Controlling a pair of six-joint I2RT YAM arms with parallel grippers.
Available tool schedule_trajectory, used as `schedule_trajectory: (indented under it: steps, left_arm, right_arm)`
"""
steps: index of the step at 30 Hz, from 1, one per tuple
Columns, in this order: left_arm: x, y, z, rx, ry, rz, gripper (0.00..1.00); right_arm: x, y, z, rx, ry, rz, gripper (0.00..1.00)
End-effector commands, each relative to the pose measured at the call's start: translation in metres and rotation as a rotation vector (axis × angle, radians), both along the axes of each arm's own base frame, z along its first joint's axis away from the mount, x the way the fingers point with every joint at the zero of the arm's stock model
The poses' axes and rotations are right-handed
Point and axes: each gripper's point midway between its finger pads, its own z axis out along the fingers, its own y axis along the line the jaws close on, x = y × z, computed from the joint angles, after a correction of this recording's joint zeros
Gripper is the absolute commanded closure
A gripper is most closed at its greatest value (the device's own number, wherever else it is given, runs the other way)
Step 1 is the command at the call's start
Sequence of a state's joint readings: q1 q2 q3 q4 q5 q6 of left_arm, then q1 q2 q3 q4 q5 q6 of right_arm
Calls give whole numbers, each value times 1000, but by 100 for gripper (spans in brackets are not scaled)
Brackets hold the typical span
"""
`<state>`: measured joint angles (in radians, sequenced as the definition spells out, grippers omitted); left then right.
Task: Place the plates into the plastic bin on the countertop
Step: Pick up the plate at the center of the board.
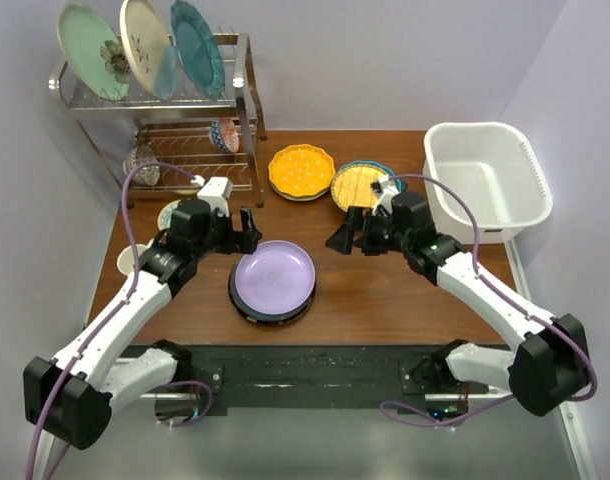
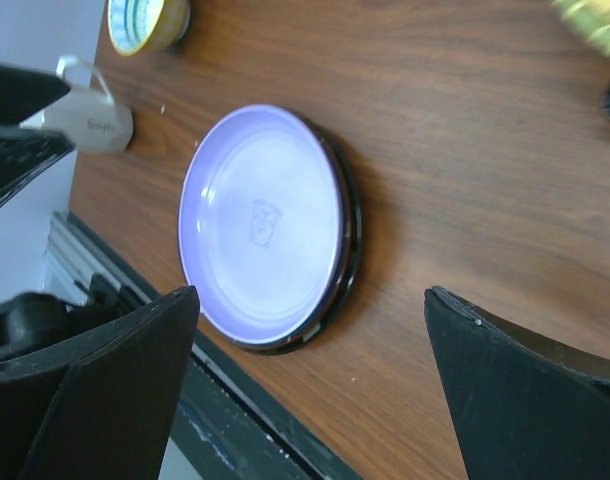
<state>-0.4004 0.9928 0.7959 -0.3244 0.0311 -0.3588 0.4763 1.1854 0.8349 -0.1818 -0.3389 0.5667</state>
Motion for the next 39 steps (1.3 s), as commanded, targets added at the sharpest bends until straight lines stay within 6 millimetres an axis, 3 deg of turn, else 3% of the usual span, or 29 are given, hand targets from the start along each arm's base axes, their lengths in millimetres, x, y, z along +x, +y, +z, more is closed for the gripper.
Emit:
schedule_trajectory:
  steps: [1, 11, 22, 30, 39]
  left_arm:
    - [-5, -4, -4, 0, 67, -24, 0]
    - [-15, 0, -25, 7, 124, -6, 0]
    - [-26, 1, -65, 17, 260, 9, 1]
    - [-32, -1, -82, 16, 343, 20, 11]
    - [-36, 10, -93, 31, 402, 85, 20]
  right_arm:
    - [-3, 21, -6, 1, -6, 35, 2]
    - [-9, 39, -24, -21, 27, 82, 4]
    - [-26, 62, -52, -44, 92, 153, 10]
    - [-38, 81, -71, -72, 132, 192, 17]
    - [-36, 77, -85, -119, 162, 166, 23]
